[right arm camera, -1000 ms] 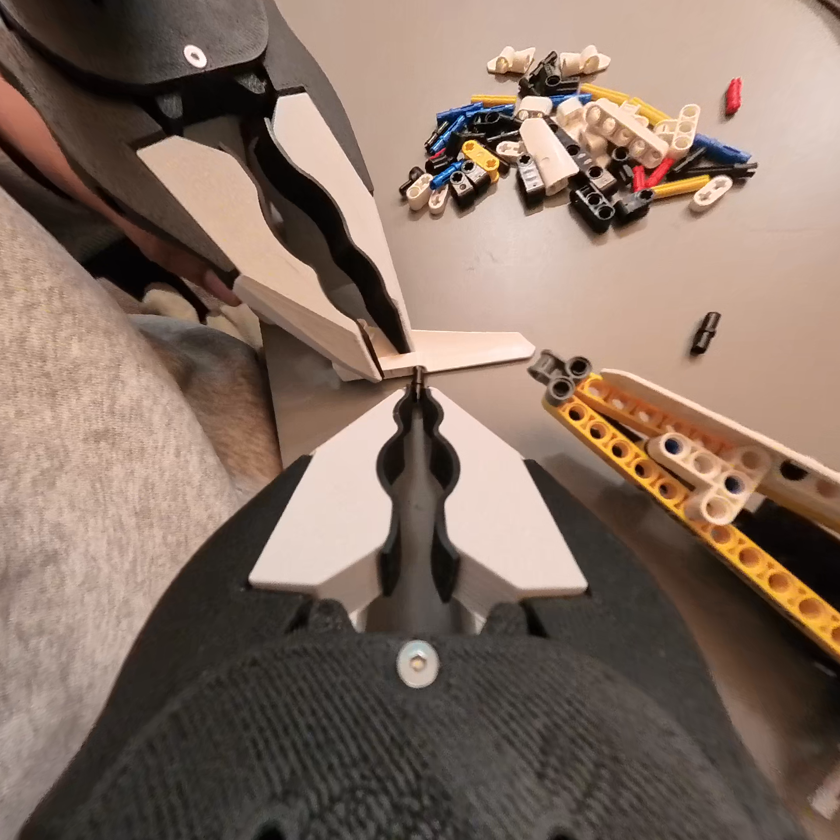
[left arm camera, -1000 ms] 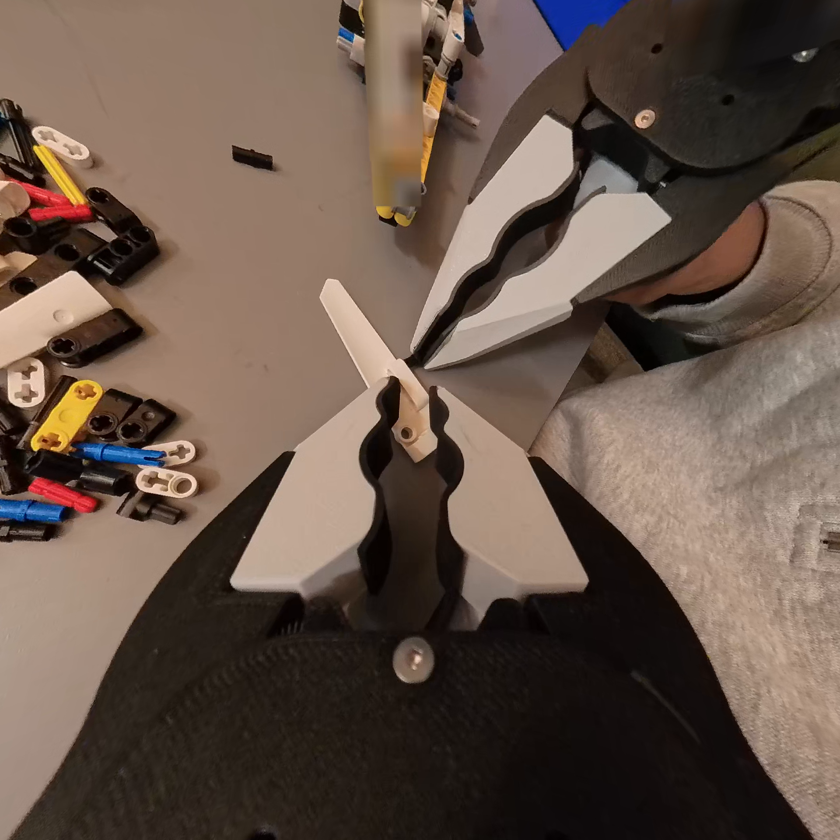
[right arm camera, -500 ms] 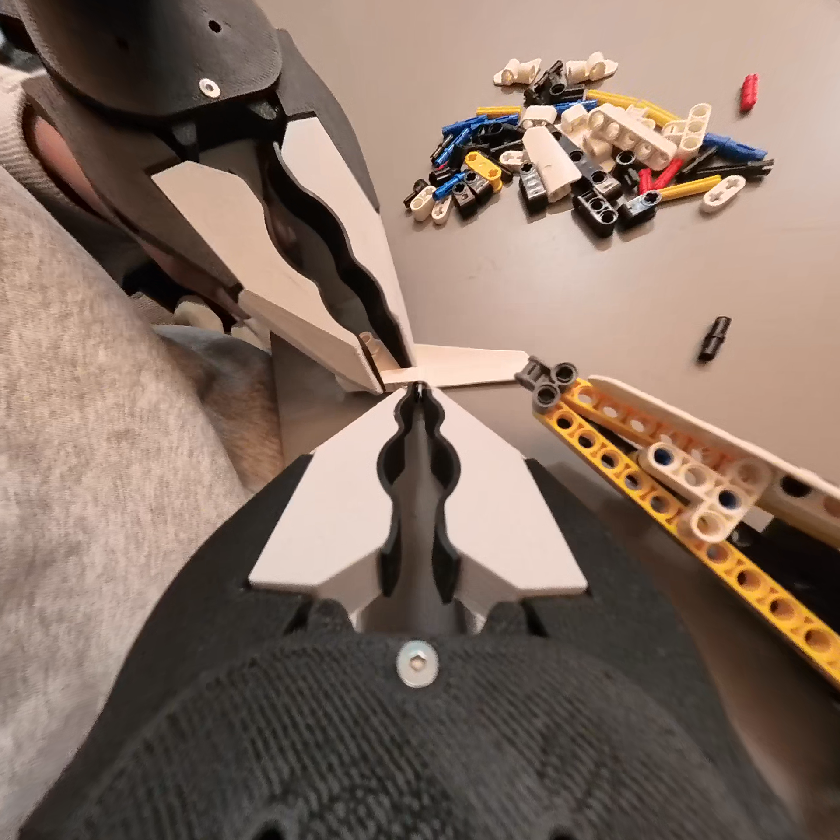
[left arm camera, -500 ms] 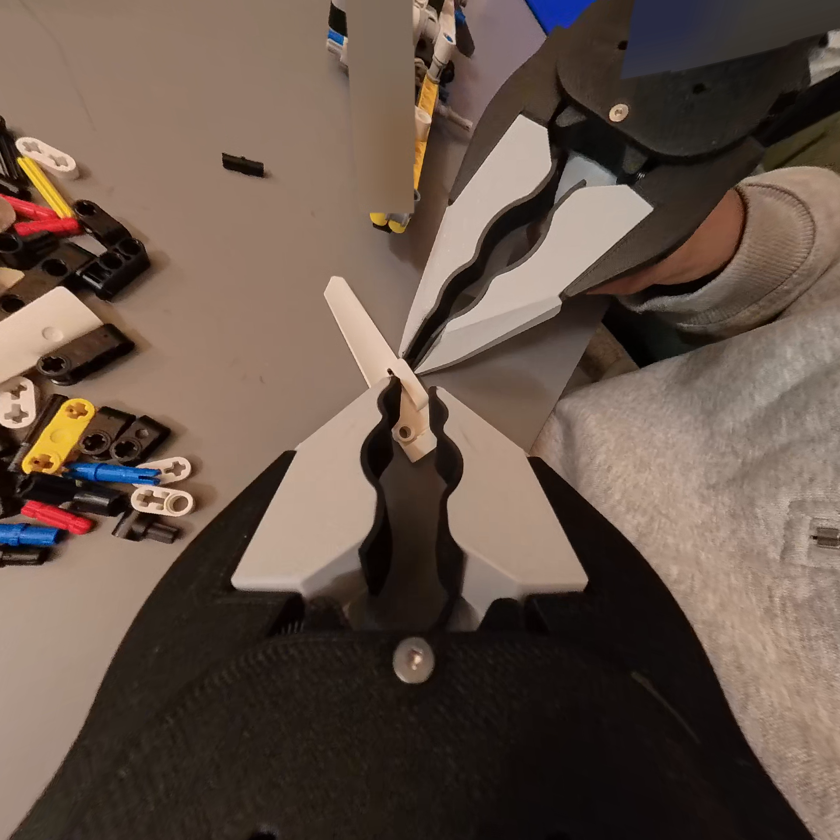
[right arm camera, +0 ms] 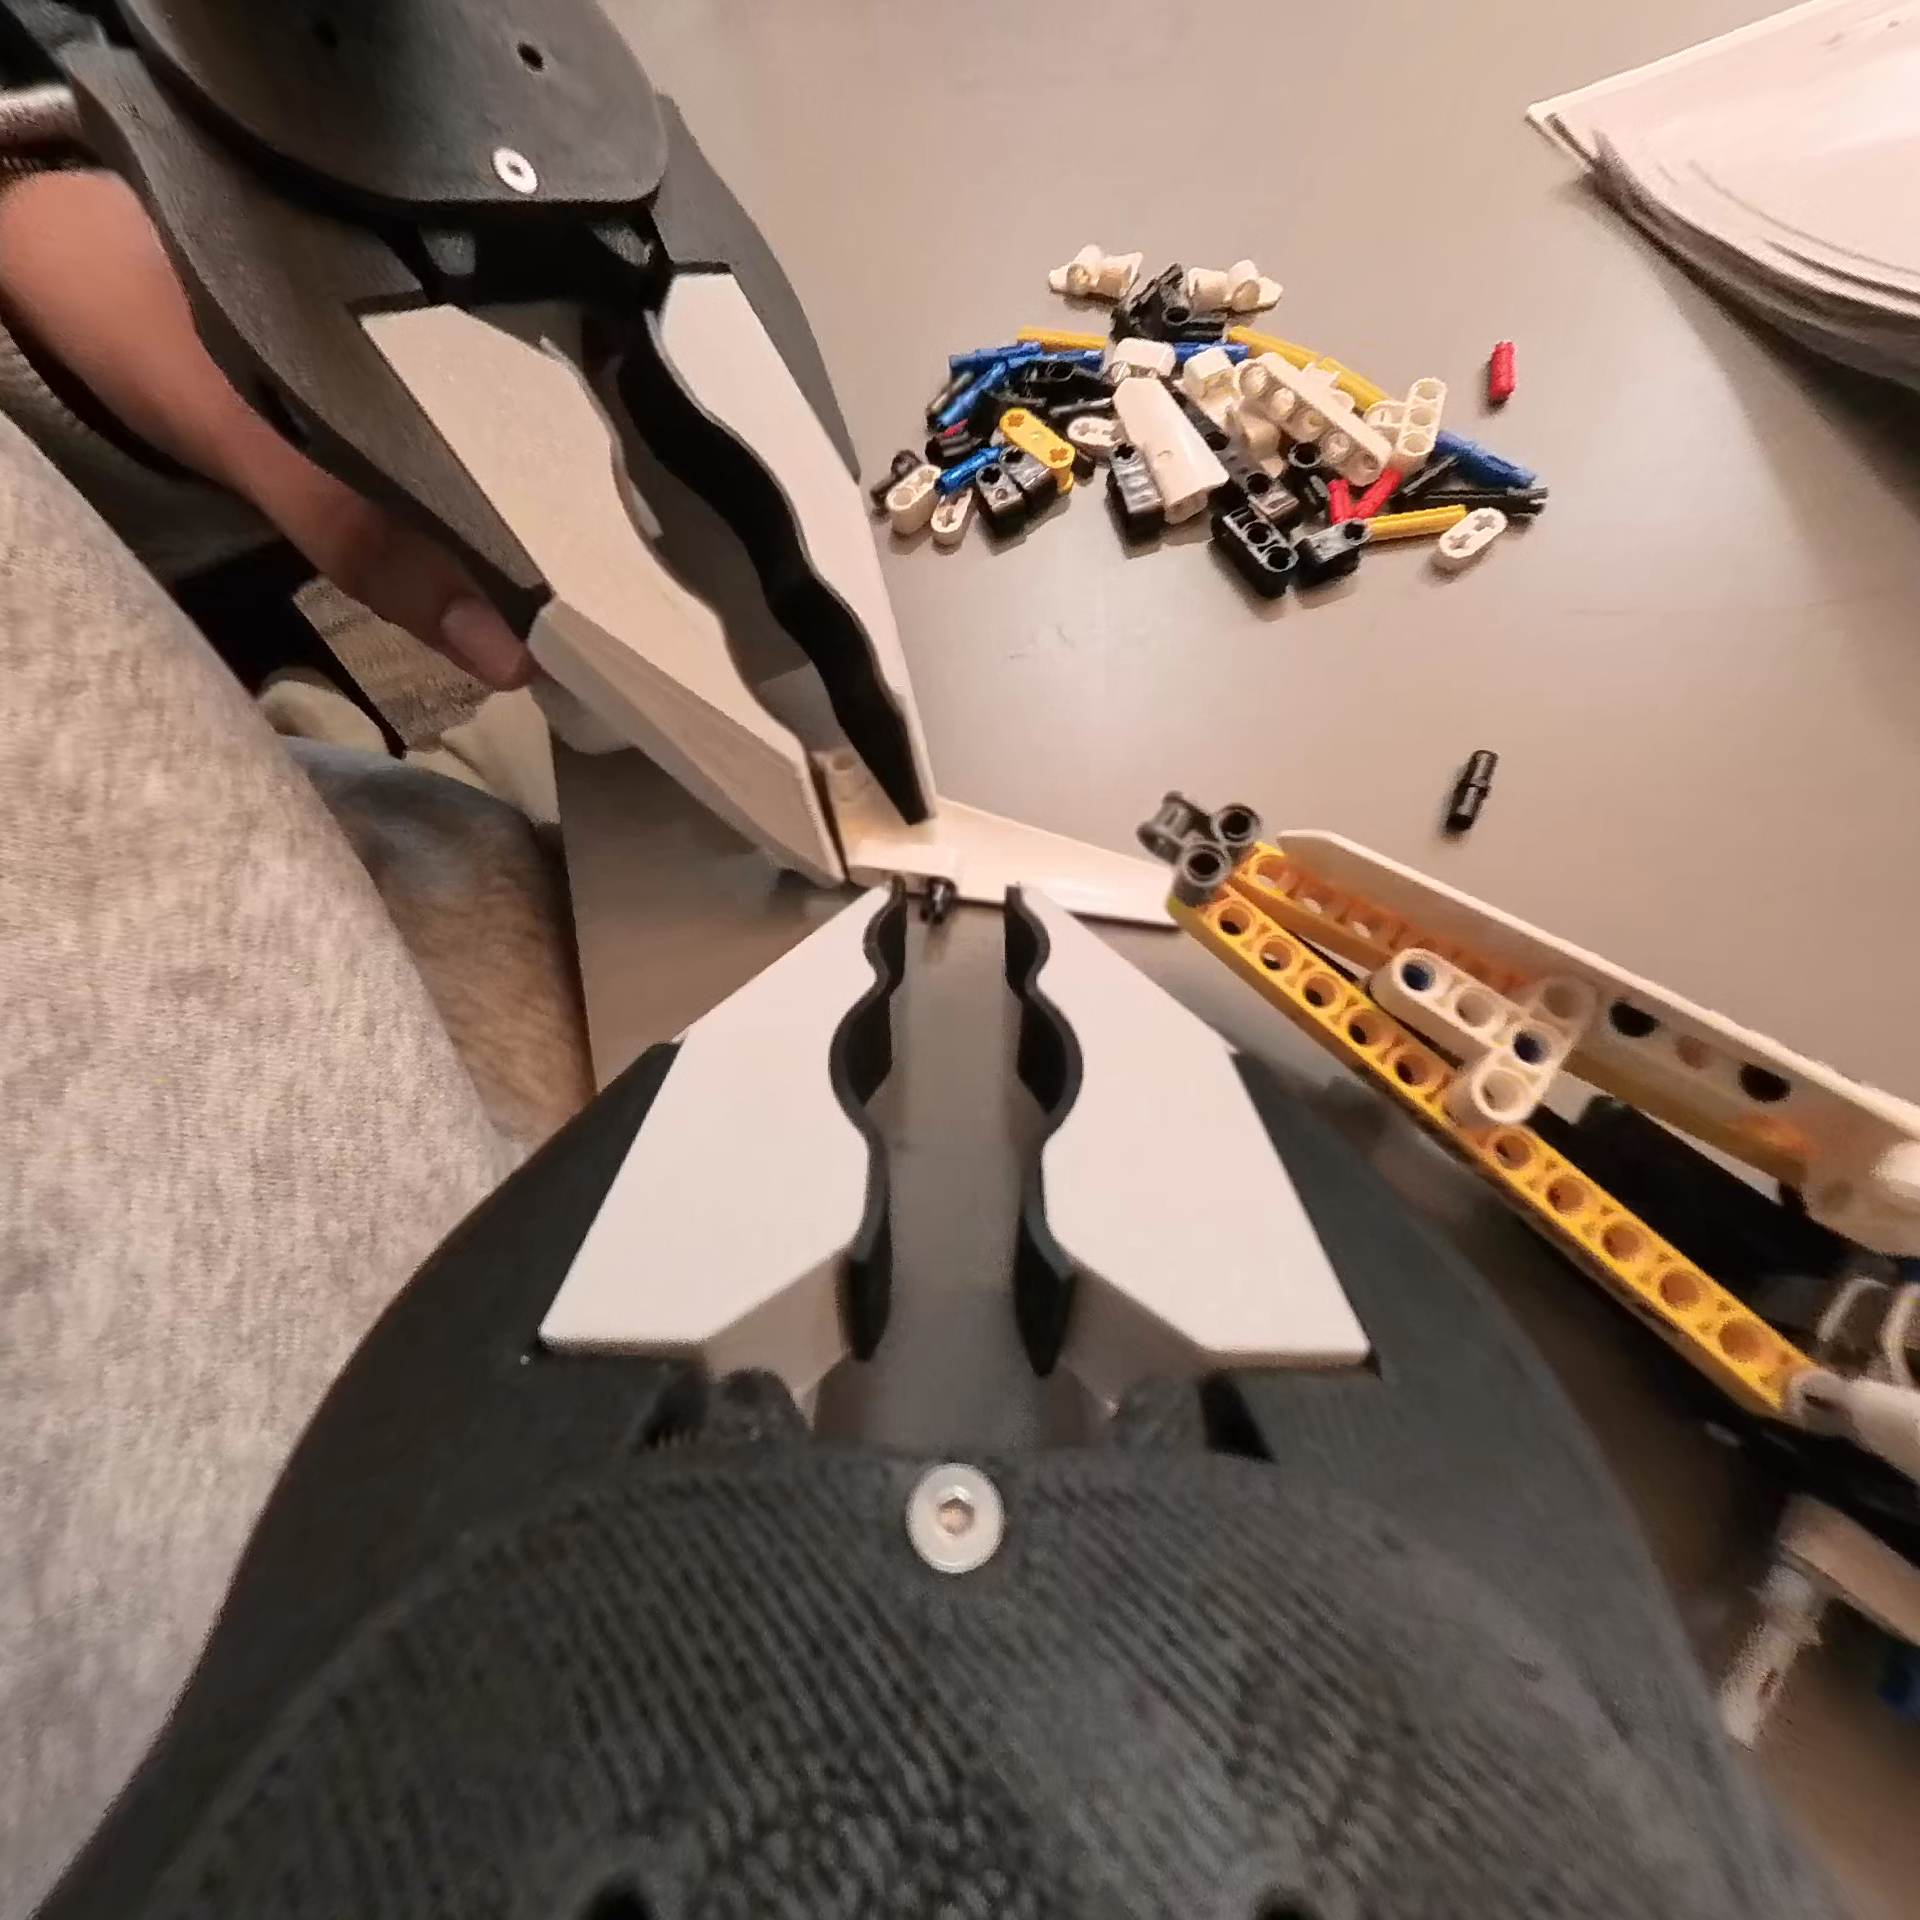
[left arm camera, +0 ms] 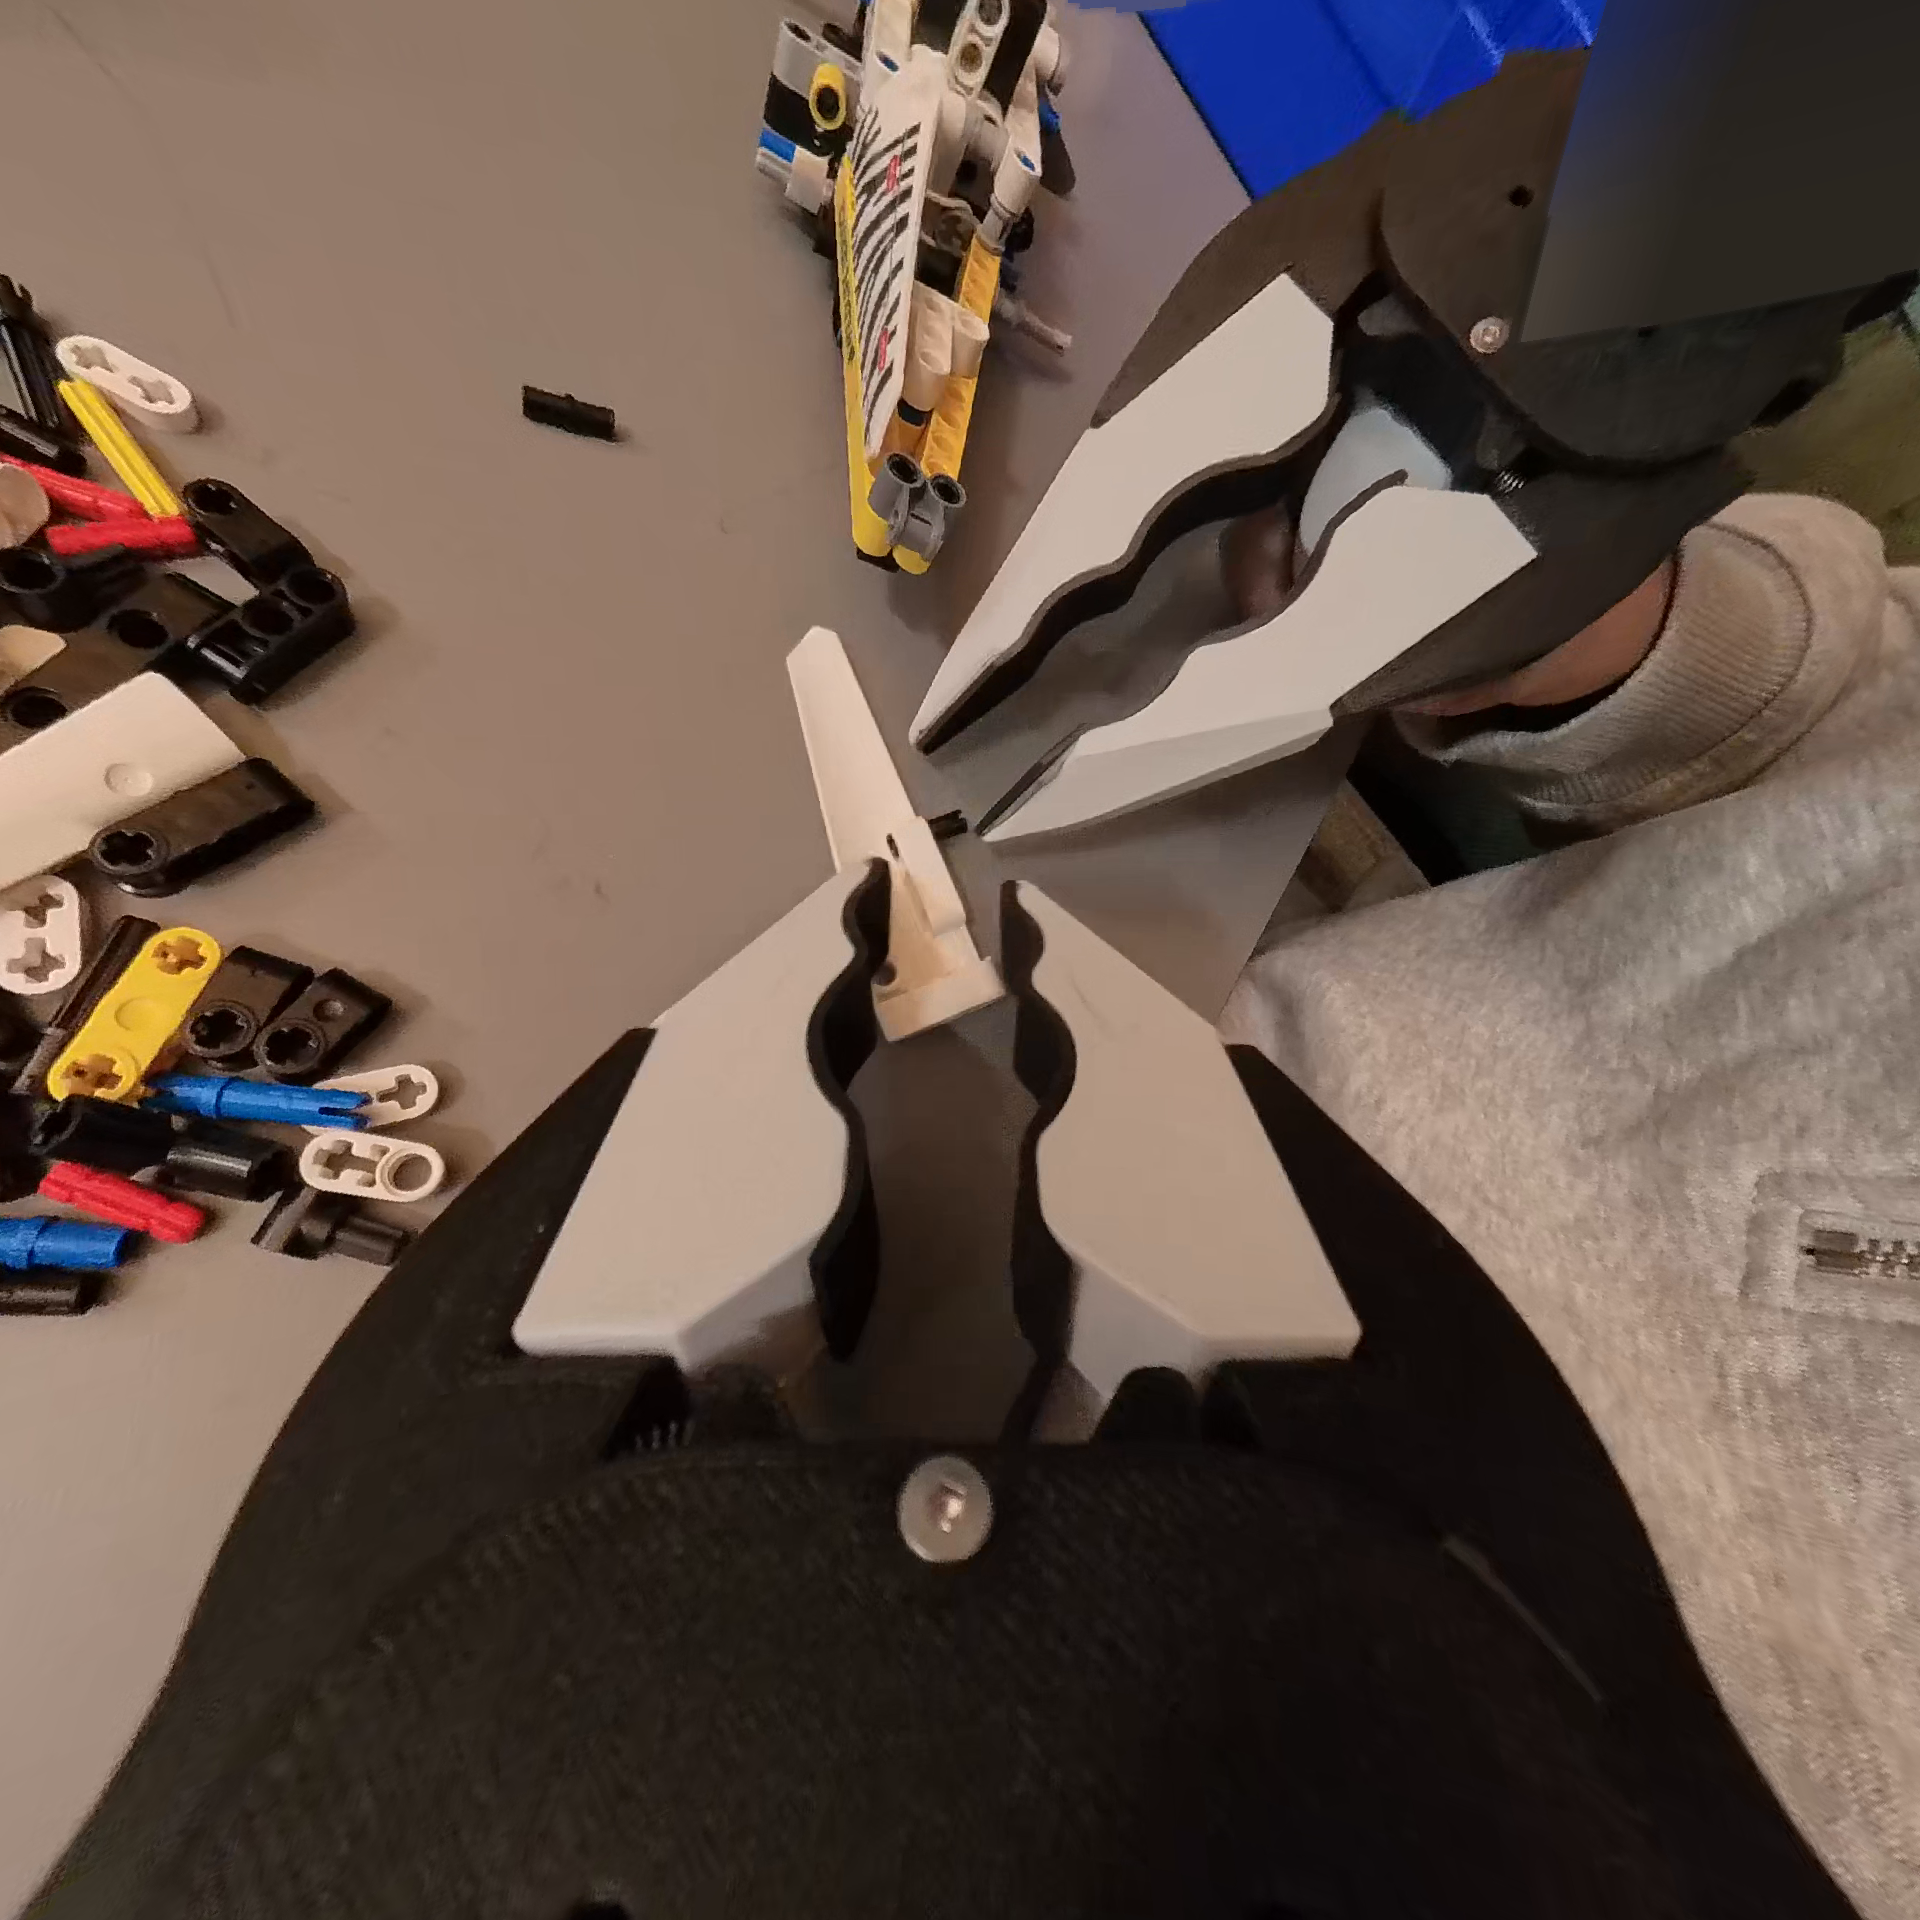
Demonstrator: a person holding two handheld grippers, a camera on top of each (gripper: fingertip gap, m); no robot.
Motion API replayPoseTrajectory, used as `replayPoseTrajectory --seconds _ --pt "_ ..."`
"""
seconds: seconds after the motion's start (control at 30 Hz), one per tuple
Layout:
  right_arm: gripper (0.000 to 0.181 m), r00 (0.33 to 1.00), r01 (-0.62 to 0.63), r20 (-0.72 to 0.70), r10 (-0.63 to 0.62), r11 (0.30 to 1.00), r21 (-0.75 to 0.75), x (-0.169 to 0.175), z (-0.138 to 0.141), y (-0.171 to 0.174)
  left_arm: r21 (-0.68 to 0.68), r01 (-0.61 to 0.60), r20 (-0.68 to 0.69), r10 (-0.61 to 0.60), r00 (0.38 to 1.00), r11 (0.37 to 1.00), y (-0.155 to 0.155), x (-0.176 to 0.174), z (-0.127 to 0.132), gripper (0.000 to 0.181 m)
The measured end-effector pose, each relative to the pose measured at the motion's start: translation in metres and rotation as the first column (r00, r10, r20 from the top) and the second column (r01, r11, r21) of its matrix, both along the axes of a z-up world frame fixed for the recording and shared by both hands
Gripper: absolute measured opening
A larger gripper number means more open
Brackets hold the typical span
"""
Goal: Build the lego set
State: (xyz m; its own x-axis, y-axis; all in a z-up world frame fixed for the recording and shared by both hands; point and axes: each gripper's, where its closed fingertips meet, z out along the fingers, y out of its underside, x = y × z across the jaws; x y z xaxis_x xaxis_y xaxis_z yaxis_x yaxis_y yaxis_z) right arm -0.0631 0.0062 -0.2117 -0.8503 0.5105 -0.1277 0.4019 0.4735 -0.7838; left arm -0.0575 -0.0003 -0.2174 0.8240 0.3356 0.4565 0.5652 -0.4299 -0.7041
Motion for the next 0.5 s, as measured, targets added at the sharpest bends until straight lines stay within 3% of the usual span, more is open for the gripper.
replayPoseTrajectory --seconds 0.17,0.3,0.4,0.5 --pt "0.016 0.999 0.041 -0.006 -0.042 0.997 -0.071 -0.003 0.010 0.005 0.040 -0.031 -0.015 0.032 0.999 0.999 -0.003 -0.006 0.017 0.037" --pt "0.015 0.994 0.086 -0.059 -0.094 0.989 -0.119 -0.008 0.021 0.012 0.083 -0.072 -0.090 0.080 0.993 0.994 -0.004 -0.032 0.034 0.037" --pt "0.012 0.985 0.123 -0.102 -0.141 0.979 -0.163 -0.012 0.031 0.017 0.108 -0.104 -0.135 0.118 0.984 0.989 0.009 -0.062 0.044 0.034" --pt "0.011 0.974 0.166 -0.123 -0.191 0.968 -0.185 -0.015 0.035 0.024 0.033 -0.110 -0.144 0.114 0.983 0.993 0.032 -0.084 0.034 0.032"
